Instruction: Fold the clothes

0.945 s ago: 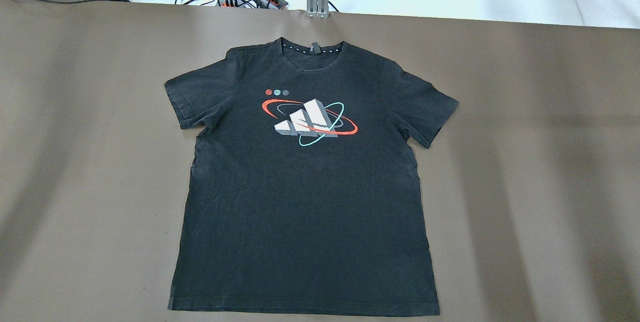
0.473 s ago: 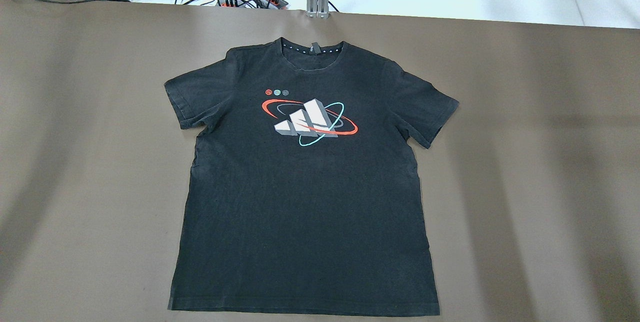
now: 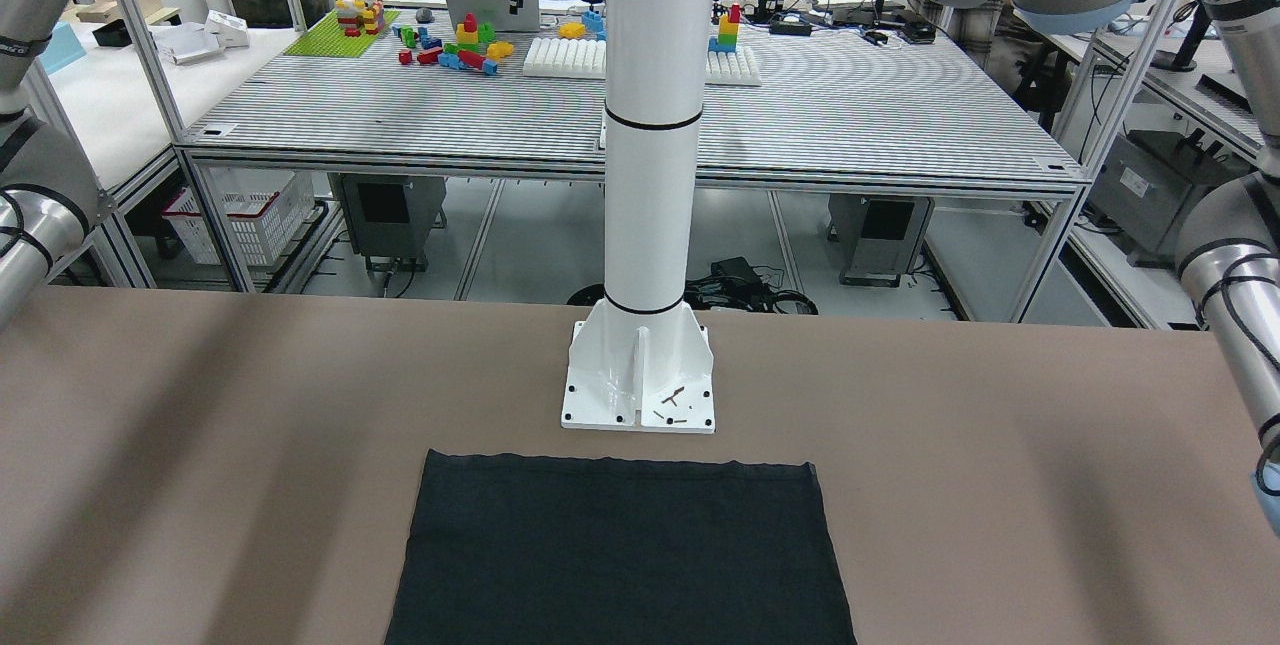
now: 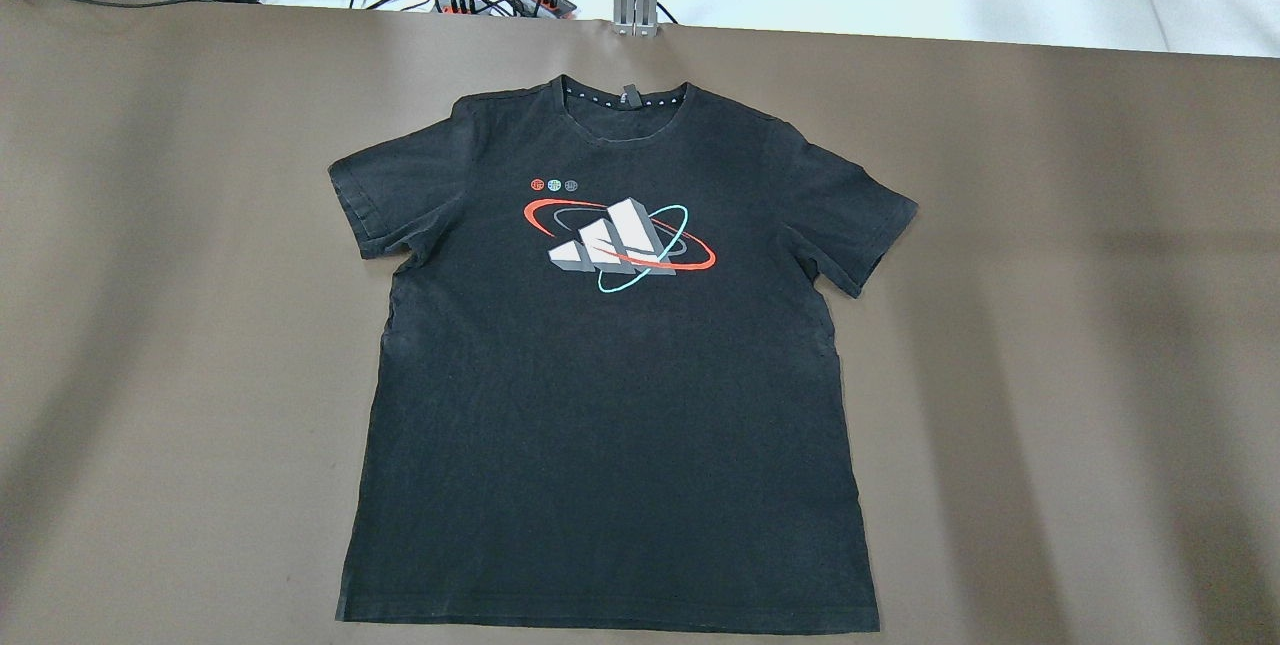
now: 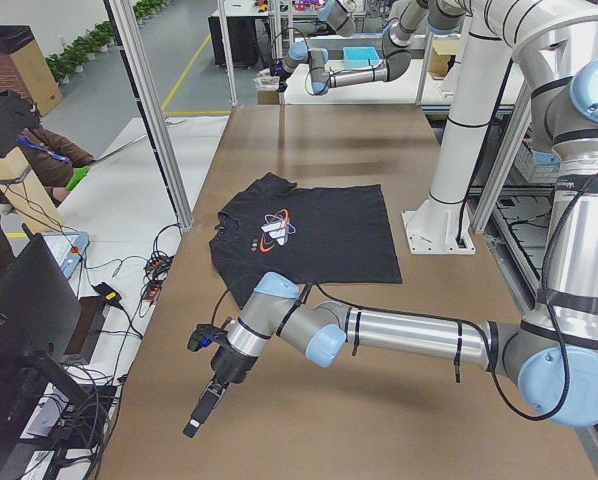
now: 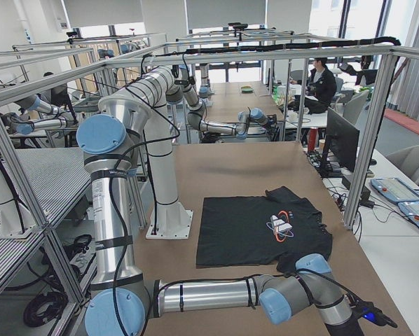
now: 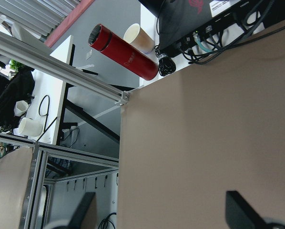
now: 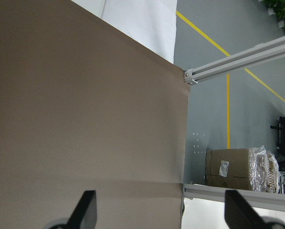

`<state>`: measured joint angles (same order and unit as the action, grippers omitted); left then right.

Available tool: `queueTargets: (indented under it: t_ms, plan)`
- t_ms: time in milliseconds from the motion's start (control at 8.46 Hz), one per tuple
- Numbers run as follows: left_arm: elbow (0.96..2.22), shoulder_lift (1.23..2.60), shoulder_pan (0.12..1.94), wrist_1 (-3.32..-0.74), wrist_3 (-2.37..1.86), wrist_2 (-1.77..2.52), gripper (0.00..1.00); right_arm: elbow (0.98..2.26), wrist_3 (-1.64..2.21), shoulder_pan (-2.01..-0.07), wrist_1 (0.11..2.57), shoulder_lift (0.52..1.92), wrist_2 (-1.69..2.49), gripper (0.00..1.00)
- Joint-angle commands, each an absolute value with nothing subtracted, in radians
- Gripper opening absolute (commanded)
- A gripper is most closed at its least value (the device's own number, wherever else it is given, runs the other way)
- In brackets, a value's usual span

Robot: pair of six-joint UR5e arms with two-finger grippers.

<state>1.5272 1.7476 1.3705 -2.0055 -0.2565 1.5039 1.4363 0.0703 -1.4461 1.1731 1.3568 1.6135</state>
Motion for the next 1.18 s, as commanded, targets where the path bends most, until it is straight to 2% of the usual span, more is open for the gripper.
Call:
queueTargets:
  t_ms: [0, 1063]
  plan:
    - [1.539, 1.741, 1.370, -1.997, -0.298, 1.523, 0.95, 1.431, 0.074, -1.439, 1.184, 1.336, 1.617, 0.94]
    - [1.540, 1.752, 1.355, -2.016, -0.305, 1.529, 0.95, 1.443, 0.074, -1.422, 1.178, 1.325, 1.635, 0.94]
